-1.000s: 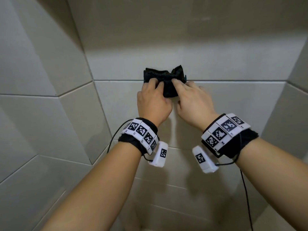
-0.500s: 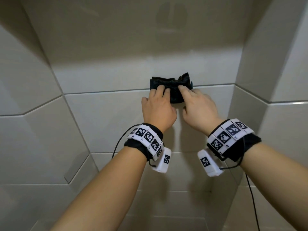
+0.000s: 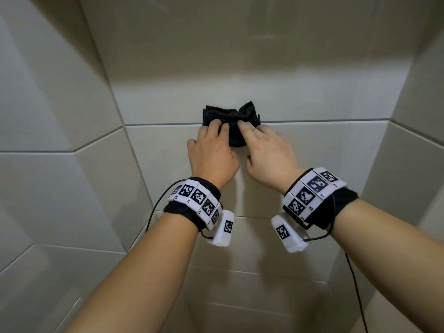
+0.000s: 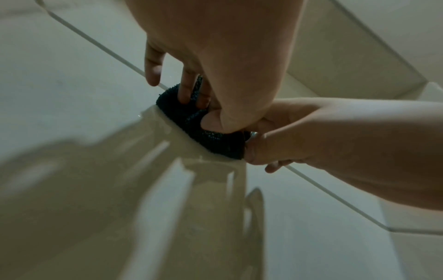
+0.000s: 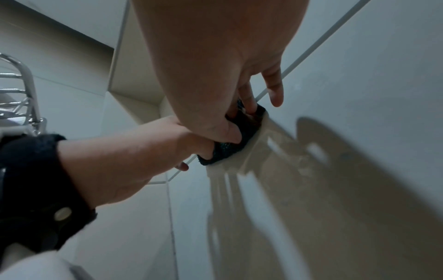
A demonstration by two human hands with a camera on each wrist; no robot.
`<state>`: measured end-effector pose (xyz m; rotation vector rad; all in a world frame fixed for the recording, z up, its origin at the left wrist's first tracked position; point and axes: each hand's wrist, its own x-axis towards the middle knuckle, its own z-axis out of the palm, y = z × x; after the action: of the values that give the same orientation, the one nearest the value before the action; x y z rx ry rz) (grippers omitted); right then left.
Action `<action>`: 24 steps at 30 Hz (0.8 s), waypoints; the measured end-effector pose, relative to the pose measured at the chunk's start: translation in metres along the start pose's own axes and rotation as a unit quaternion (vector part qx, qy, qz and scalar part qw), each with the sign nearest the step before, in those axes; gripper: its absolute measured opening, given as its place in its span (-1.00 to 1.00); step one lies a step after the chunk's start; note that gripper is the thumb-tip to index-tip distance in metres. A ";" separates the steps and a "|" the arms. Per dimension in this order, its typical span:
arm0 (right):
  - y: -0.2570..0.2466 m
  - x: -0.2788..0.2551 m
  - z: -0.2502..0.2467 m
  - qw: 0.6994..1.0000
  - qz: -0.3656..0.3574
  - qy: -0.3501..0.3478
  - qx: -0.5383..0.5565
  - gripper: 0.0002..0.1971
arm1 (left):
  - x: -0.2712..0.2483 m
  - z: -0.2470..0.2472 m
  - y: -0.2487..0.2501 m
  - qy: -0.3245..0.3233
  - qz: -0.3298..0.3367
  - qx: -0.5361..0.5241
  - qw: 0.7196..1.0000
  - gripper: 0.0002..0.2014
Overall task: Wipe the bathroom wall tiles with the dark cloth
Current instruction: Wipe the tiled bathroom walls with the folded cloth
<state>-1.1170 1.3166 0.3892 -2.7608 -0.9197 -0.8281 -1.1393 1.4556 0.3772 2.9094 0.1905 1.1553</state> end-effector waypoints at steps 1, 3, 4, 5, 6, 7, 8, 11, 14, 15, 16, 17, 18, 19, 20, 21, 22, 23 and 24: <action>-0.011 0.007 0.003 1.000 -0.011 -0.001 0.005 -0.23 | -0.001 0.000 -0.013 -0.001 -0.011 0.005 1.000 -0.41; -0.032 0.020 0.011 0.999 -0.034 -0.003 0.013 -0.22 | -0.002 -0.001 -0.039 -0.001 -0.034 0.012 0.999 -0.39; -0.043 0.027 0.015 0.999 -0.045 -0.004 0.016 -0.23 | -0.004 0.000 -0.052 -0.001 -0.047 0.014 0.999 -0.38; -0.053 0.033 0.019 0.998 -0.054 -0.006 0.017 -0.23 | -0.004 0.000 -0.065 -0.001 -0.059 0.016 0.998 -0.37; -0.063 0.040 0.023 0.998 -0.064 -0.007 0.016 -0.23 | -0.005 0.001 -0.077 -0.001 -0.070 0.018 0.997 -0.36; -0.073 0.046 0.027 0.997 -0.073 -0.008 0.014 -0.22 | -0.006 0.001 -0.089 -0.001 -0.079 0.019 0.997 -0.36; -0.082 0.053 0.030 0.996 -0.083 -0.007 0.012 -0.22 | -0.005 0.002 -0.100 -0.001 -0.088 0.019 0.996 -0.35; -0.106 0.071 0.037 0.994 -0.107 0.000 0.011 -0.23 | -0.003 0.003 -0.130 -0.002 -0.112 0.010 0.994 -0.34; -0.123 0.083 0.042 0.992 -0.123 0.001 0.016 -0.24 | -0.001 0.003 -0.149 0.003 -0.135 -0.003 0.991 -0.35; -0.126 0.086 0.043 0.992 -0.128 0.001 0.017 -0.25 | -0.001 0.003 -0.154 0.007 -0.140 -0.007 0.990 -0.36; -0.128 0.089 0.044 0.991 -0.132 0.002 0.018 -0.25 | 0.000 0.003 -0.158 0.013 -0.140 -0.011 0.990 -0.37; -0.130 0.091 0.045 0.991 -0.135 0.004 0.019 -0.25 | 0.000 0.003 -0.161 0.020 -0.139 -0.016 0.990 -0.39; -0.131 0.093 0.045 0.991 -0.135 0.007 0.022 -0.26 | 0.000 0.004 -0.163 0.029 -0.136 -0.023 0.990 -0.41; -0.132 0.094 0.046 0.990 -0.135 0.013 0.027 -0.28 | 0.001 0.005 -0.165 0.041 -0.132 -0.033 0.990 -0.44; -0.132 0.096 0.046 0.990 -0.135 0.019 0.032 -0.30 | 0.002 0.006 -0.166 0.057 -0.130 -0.046 0.989 -0.48; -0.132 0.096 0.046 0.990 -0.134 0.024 0.034 -0.32 | 0.004 0.006 -0.167 0.070 -0.130 -0.060 0.987 -0.51; -0.133 0.097 0.046 0.990 -0.134 0.026 0.034 -0.32 | 0.005 0.007 -0.167 0.077 -0.134 -0.071 0.985 -0.55; -0.133 0.097 0.046 0.990 -0.136 0.027 0.032 -0.33 | 0.007 0.007 -0.167 0.079 -0.141 -0.078 0.984 -0.59; -0.133 0.097 0.046 0.990 -0.136 0.028 0.031 -0.35 | 0.008 0.009 -0.168 0.078 -0.148 -0.082 0.982 -0.65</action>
<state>-1.1087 1.4869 0.3942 -2.5804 -1.3080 -0.8911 -1.1464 1.6237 0.3678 2.5400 0.4863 1.2748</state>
